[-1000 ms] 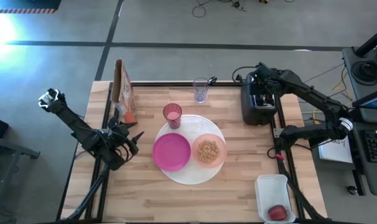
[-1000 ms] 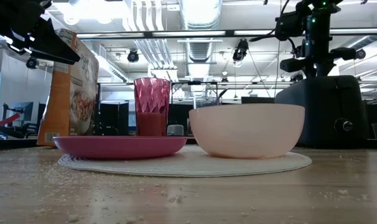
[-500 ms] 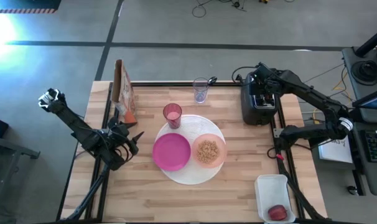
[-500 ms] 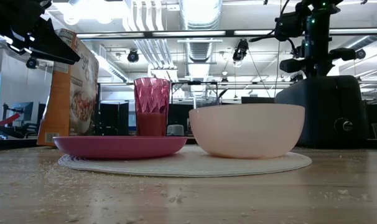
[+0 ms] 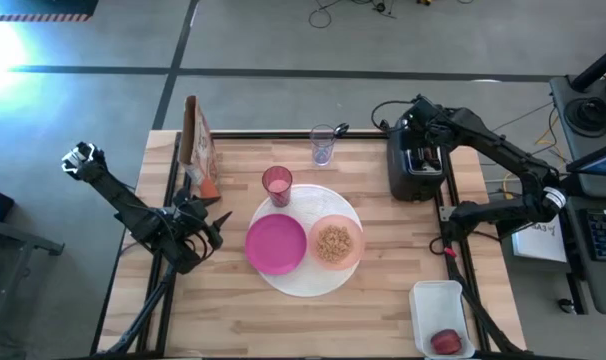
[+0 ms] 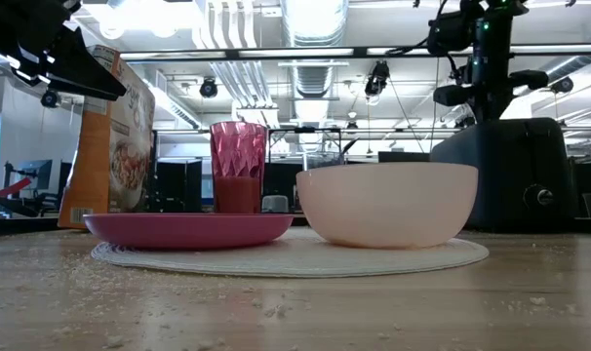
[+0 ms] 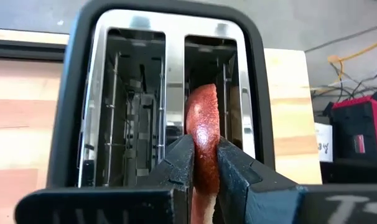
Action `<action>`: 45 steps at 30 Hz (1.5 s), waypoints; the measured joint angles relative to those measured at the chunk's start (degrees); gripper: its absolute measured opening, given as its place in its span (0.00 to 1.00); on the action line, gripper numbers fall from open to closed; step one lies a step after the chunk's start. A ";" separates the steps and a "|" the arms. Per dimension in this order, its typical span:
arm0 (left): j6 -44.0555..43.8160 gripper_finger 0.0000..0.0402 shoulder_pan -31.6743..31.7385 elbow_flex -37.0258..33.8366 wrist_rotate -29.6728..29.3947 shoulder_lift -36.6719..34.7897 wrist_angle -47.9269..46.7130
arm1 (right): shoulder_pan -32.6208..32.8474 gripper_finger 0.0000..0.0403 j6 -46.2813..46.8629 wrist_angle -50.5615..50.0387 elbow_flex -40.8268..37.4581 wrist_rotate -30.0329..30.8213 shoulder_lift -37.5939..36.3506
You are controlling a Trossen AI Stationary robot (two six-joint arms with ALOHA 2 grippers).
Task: Arrange a breakfast setting
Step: Put the bread on the pink plate
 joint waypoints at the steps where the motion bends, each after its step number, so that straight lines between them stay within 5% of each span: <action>1: 0.02 0.59 0.00 0.00 0.00 0.00 0.06 | 0.02 0.09 -0.27 0.02 0.32 0.12 0.00; 45: 0.26 0.59 0.00 -0.02 -2.65 3.41 4.25 | -0.16 0.09 2.48 2.66 10.73 4.11 -0.55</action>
